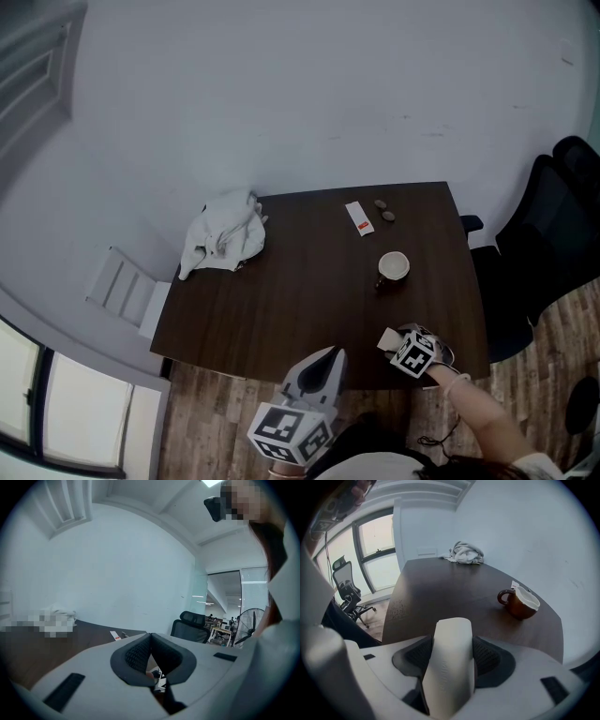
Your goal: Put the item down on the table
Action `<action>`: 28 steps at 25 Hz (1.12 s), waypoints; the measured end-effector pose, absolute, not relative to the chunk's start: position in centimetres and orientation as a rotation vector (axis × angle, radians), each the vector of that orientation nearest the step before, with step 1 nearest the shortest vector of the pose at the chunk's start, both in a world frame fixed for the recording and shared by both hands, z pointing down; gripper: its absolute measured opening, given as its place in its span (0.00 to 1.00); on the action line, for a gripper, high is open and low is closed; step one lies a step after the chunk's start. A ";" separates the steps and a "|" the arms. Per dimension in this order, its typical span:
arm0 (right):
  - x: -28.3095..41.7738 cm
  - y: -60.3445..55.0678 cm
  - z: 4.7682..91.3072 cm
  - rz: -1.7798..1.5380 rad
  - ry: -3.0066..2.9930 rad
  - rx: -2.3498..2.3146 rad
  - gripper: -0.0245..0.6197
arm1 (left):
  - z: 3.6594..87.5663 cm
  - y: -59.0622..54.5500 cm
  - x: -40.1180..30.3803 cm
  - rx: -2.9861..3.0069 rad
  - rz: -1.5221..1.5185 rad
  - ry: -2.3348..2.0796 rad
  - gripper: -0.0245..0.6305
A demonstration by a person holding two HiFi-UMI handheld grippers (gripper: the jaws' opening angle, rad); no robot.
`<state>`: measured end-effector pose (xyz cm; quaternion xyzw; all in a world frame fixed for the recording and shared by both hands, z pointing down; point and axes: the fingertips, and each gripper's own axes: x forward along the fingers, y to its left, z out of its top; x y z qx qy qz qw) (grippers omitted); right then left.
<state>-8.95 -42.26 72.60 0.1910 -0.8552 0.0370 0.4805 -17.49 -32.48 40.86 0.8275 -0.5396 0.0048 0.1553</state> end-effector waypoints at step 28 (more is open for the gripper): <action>-8.9 -41.0 64.7 0.190 -2.340 0.727 0.36 | 39.4 -29.9 -16.6 2.413 -0.019 -1.546 0.06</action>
